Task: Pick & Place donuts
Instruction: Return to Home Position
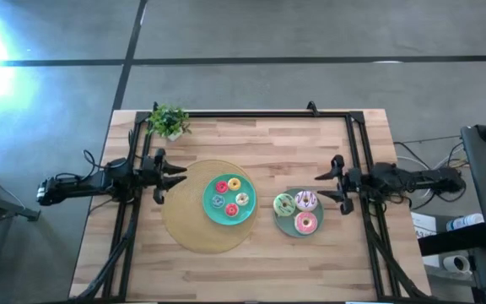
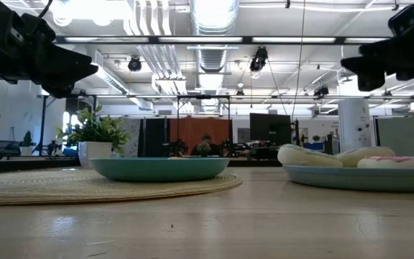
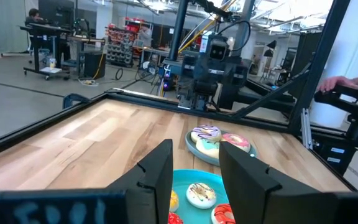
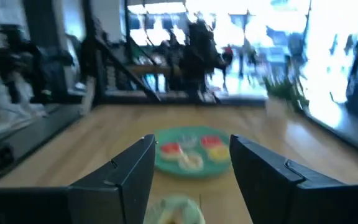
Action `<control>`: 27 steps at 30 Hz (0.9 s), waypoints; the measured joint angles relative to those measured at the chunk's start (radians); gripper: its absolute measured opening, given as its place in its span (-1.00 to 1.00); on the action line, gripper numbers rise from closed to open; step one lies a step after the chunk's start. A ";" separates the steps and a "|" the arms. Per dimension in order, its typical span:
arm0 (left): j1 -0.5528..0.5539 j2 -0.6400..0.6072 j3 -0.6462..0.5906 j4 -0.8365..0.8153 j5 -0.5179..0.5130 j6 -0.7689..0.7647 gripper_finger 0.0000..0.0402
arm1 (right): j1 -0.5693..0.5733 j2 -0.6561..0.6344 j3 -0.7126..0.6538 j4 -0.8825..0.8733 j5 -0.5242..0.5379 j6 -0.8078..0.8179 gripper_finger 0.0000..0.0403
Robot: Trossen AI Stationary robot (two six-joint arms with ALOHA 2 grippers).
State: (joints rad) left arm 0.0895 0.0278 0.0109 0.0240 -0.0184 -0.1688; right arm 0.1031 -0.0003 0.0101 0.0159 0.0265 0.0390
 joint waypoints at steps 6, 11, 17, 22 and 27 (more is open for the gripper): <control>0.000 0.003 0.000 -0.001 -0.001 0.000 -0.48 | -0.075 0.000 0.000 -0.007 -0.006 -0.013 0.00; 0.000 0.005 0.000 -0.001 -0.001 0.000 -0.48 | -0.078 0.000 0.000 -0.011 -0.031 -0.020 0.00; 0.000 0.005 0.000 -0.001 -0.001 0.000 -0.48 | -0.078 0.018 0.000 -0.010 -0.030 -0.005 0.00; 0.000 0.006 0.000 -0.002 -0.001 0.000 -0.48 | -0.078 0.031 0.000 -0.010 -0.029 -0.012 0.00; 0.000 0.006 0.000 -0.002 -0.001 0.000 -0.48 | -0.078 0.035 0.000 -0.010 -0.029 -0.013 0.00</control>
State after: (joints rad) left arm 0.0891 0.0334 0.0109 0.0223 -0.0189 -0.1688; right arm 0.0254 0.0345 0.0097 0.0062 -0.0021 0.0261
